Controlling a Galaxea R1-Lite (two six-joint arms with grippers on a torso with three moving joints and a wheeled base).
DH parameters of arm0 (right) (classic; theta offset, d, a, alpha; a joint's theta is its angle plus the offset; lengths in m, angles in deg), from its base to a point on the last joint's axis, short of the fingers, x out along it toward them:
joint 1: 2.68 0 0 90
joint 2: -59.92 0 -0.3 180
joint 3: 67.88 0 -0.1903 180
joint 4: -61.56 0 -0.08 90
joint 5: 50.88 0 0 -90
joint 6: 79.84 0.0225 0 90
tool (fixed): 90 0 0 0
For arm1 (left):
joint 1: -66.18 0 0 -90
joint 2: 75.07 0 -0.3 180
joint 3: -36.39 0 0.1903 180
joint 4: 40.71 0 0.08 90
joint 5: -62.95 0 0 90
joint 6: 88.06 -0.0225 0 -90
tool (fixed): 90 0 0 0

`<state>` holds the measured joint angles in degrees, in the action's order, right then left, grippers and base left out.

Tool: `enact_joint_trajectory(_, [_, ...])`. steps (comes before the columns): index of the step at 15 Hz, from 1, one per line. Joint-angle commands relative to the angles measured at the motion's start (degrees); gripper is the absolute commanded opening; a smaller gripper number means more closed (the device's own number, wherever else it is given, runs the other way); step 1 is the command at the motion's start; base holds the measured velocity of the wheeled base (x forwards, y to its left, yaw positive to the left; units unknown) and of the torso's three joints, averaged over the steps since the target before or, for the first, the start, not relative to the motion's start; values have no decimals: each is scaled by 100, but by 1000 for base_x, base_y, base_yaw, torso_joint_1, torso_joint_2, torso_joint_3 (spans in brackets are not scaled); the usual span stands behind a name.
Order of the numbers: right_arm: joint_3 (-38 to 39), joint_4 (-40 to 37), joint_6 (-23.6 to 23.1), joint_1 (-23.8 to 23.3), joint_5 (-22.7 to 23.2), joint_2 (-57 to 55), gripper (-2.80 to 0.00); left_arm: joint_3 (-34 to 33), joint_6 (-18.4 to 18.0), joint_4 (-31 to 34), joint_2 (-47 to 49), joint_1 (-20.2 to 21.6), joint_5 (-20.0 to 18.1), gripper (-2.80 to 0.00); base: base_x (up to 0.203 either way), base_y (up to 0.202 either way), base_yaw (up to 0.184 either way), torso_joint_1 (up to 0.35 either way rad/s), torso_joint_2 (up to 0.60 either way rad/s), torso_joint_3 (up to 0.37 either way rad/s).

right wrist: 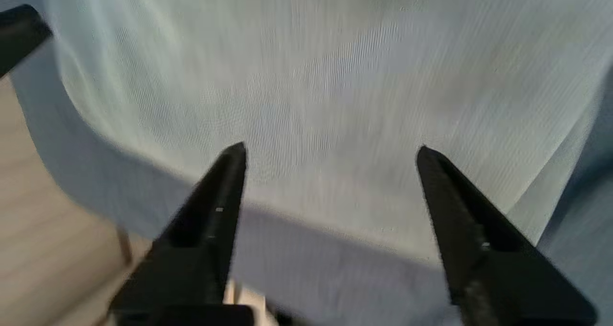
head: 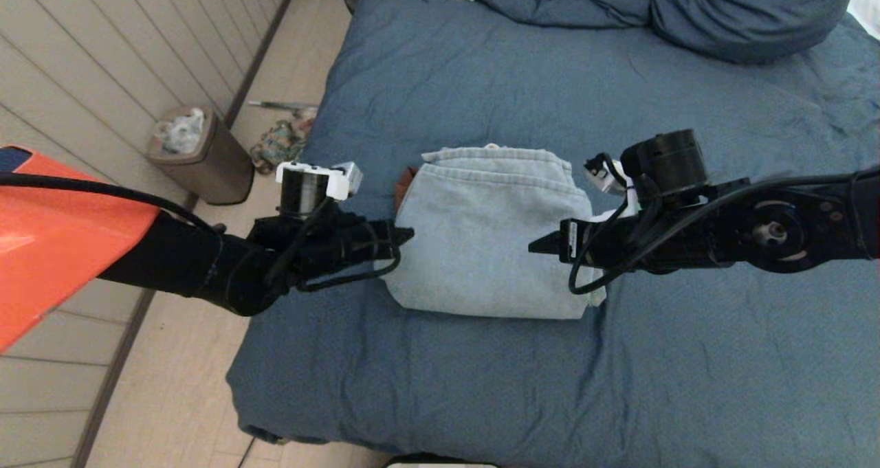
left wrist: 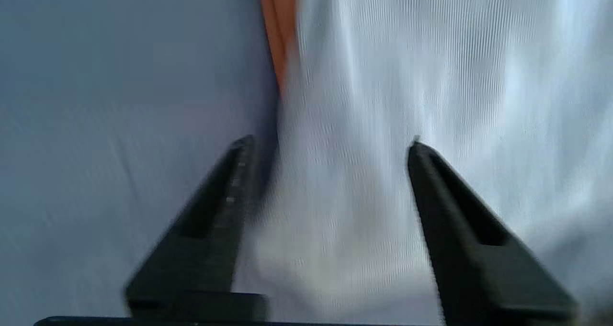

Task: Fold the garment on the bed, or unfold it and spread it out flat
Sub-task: Unford the blue shorts

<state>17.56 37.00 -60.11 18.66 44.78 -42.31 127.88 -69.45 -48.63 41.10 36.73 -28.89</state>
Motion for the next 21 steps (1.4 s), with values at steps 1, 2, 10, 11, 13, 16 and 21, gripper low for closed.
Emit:
enact_joint_trajectory(1, [7,713,4,-50,-192,-11,0,386,41,-334,281,-29,669,0,0,0,0,0,0,0])
enact_joint_trajectory(2, [-21,1222,-20,-88,-349,-142,0,499,38,-358,355,-27,821,0,0,0,0,0,0,0])
enact_joint_trajectory(10, [-922,3337,-919,-171,-1873,-1514,0,3082,-104,-157,1795,-92,2491,0,0,0,0,0,0,0])
enact_joint_trajectory(11, [-1002,3520,-981,-164,-1941,-1668,0,3376,-143,-50,1884,-156,2648,0,0,0,0,0,0,0])
enact_joint_trajectory(13, [-1207,3745,-1144,-179,-2002,-1913,0,3955,-264,86,2027,-193,2712,0,0,0,0,0,0,0])
enact_joint_trajectory(16, [-1318,3846,-1191,-148,-2007,-2064,0,4279,-525,194,2156,-211,2522,0,0,0,0,0,0,0])
enact_joint_trajectory(21, [-1458,3785,-1198,-208,-1991,-2073,0,4253,-506,342,2113,-516,2461,0,0,0,0,0,0,0])
